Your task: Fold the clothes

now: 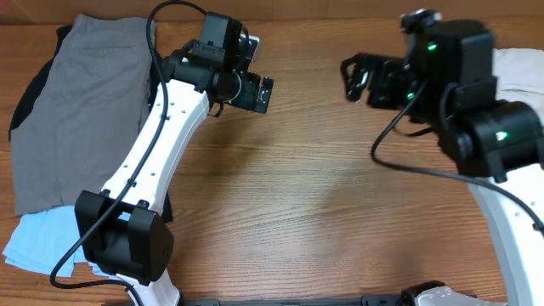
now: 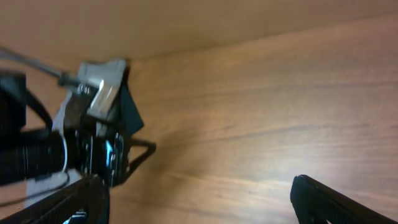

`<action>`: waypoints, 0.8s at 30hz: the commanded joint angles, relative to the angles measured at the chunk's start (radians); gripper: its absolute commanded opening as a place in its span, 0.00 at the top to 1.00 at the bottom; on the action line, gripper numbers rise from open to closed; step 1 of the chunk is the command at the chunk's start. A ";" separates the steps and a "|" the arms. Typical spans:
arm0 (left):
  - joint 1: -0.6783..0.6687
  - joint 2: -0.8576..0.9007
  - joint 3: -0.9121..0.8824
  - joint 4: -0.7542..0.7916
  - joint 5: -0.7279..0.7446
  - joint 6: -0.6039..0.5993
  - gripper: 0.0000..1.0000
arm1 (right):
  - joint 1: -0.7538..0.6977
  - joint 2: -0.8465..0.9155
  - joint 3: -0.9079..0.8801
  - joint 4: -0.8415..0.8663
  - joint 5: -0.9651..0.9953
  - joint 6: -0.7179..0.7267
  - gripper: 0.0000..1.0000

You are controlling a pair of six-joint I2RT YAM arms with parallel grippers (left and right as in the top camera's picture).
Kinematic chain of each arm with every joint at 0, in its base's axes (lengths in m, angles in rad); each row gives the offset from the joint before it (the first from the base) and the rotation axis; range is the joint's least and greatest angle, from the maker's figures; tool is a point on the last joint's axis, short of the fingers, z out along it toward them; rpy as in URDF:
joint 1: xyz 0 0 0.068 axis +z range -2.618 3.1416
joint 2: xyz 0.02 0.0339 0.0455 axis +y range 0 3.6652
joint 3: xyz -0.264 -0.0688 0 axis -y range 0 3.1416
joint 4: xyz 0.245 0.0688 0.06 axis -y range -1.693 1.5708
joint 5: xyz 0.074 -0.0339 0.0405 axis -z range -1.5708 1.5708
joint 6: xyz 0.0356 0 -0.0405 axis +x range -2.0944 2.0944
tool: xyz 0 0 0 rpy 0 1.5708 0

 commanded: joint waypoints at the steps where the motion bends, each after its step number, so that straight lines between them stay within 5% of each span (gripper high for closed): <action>1: 0.000 0.013 0.009 0.001 -0.011 0.000 0.00 | 0.040 -0.009 0.011 -0.061 0.070 0.026 0.00; 11: 0.000 0.013 0.009 0.001 -0.011 0.000 0.00 | 0.033 -0.015 0.011 -0.097 0.107 -0.182 0.00; 24: 0.000 0.013 0.009 0.001 -0.011 0.000 0.00 | -0.119 -0.184 -0.229 0.238 0.063 -0.248 0.00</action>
